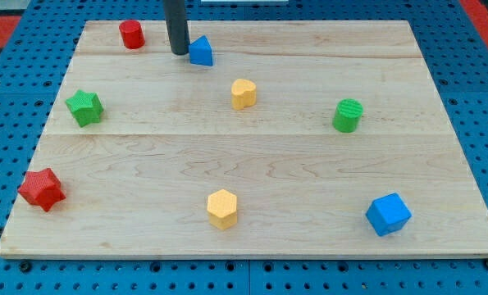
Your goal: Push the triangle to the top left of the heart
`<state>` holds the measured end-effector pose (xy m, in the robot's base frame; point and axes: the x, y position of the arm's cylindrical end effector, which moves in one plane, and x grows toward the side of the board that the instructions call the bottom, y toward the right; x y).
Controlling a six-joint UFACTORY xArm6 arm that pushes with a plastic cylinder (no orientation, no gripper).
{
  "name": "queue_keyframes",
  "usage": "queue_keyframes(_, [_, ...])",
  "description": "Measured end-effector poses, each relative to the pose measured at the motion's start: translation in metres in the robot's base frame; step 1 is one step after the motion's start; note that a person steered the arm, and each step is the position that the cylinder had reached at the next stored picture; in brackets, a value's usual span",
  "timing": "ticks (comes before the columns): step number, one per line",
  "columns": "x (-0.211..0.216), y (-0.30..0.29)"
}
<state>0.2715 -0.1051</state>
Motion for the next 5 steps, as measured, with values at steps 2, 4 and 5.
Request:
queue_keyframes(2, [-0.049, 0.02])
queue_keyframes(4, [0.002, 0.031])
queue_keyframes(5, [0.015, 0.034])
